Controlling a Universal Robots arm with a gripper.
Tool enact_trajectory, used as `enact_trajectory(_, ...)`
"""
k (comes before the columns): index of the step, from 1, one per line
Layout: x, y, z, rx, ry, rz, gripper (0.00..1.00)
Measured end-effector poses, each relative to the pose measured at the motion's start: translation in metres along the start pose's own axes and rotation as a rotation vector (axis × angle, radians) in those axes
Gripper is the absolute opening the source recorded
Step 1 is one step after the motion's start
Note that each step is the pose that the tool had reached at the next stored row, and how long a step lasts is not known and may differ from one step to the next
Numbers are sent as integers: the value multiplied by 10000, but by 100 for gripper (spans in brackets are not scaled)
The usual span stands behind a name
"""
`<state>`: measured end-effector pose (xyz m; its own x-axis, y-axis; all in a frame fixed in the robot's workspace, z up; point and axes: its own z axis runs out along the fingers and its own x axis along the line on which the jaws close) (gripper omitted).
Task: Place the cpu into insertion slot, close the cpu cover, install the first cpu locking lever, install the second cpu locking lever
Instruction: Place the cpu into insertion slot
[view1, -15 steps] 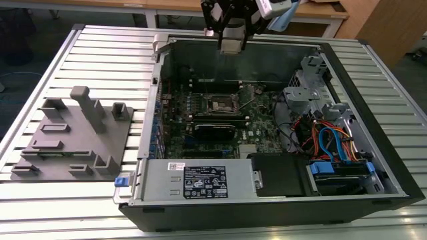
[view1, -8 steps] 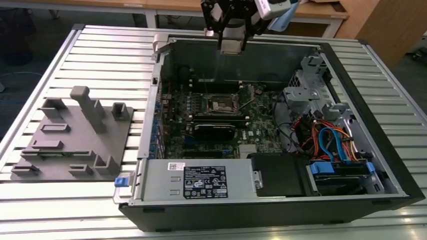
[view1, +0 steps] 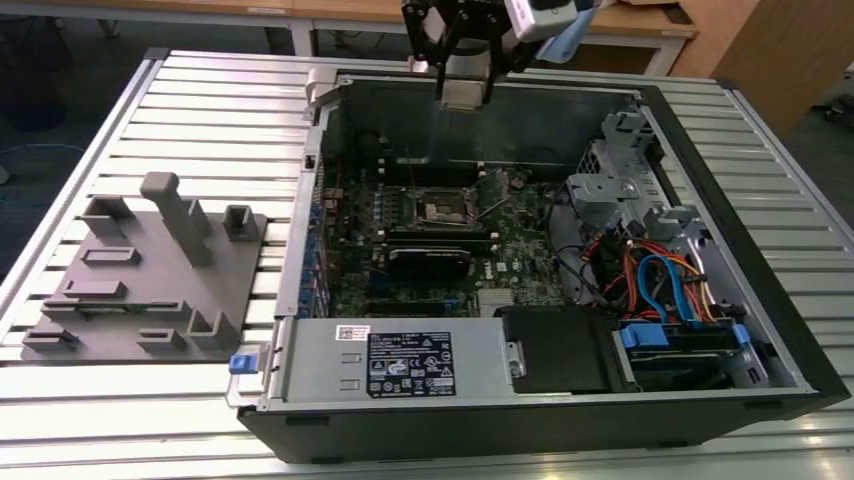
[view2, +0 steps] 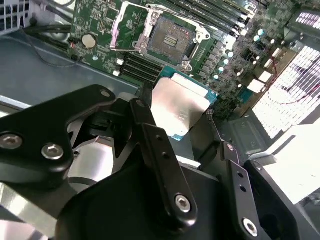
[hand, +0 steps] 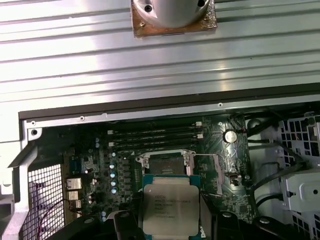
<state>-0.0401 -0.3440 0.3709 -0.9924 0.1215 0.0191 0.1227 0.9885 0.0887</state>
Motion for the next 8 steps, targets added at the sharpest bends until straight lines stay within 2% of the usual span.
enact_trajectory(4,0,0,14,-9,-53,594,54)
enact_trajectory(8,1,1,22,-15,-88,1005,54)
